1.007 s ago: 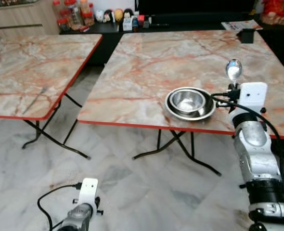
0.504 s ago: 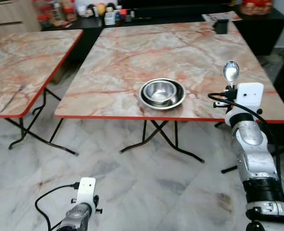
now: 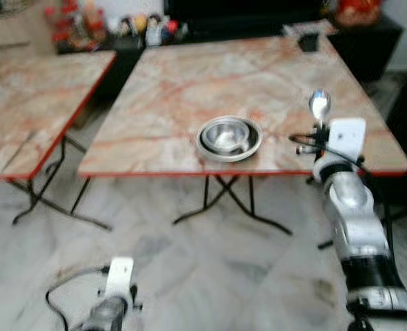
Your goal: Setting the table
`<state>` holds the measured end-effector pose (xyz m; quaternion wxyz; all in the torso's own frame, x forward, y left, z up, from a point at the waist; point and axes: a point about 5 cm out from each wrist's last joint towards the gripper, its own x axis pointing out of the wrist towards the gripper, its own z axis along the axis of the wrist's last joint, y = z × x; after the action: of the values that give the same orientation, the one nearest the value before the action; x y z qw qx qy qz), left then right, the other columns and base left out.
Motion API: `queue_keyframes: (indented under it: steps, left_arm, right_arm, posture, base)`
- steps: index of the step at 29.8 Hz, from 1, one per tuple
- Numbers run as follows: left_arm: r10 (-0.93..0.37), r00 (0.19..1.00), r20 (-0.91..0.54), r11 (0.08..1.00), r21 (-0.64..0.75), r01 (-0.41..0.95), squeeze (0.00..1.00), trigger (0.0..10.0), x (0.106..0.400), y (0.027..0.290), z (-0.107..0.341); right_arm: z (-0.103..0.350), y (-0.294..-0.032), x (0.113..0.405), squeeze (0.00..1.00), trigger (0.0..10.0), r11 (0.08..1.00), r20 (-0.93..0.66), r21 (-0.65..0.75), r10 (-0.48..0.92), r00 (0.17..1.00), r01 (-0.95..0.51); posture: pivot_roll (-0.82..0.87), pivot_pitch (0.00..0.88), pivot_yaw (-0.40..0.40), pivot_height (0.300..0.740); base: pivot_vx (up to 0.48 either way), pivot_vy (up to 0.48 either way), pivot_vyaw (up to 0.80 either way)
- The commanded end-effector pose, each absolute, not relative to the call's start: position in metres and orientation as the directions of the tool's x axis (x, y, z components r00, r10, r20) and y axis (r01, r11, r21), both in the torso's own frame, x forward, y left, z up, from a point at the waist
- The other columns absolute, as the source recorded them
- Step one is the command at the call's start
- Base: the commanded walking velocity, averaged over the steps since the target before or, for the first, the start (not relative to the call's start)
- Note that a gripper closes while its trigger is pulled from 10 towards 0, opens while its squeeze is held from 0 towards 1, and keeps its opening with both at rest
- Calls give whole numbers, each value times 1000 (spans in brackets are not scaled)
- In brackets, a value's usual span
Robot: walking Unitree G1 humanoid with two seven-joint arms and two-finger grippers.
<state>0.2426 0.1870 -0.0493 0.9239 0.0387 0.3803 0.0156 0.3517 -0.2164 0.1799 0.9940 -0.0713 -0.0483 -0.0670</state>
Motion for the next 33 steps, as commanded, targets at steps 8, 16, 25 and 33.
queue_keyframes:
  steps: [8,16,25,33]
  left_arm:
    - [82,706,-703,995,98,-18,0,10000,241,193,-50]
    - [81,706,-703,995,100,-15,0,10000,241,193,-50]
    - [78,703,-707,995,98,-12,0,10000,241,193,-50]
    - [71,706,-705,996,94,-7,0,10000,242,193,-49]
  right_arm:
    - [184,-209,354,0,10000,984,112,-133,-104,988,119]
    - [183,-208,354,0,10000,986,106,-123,-103,989,116]
    - [182,-209,354,0,10000,985,102,-123,-106,989,119]
    - [173,-211,355,0,10000,990,-62,-46,-133,989,130]
  posture:
    - [-80,77,100,740]
    - [-80,81,102,740]
    - [-80,87,106,740]
    - [-84,110,110,740]
  base:
    - [342,0,0]
    - [342,0,0]
    - [329,0,-201]
    - [75,0,0]
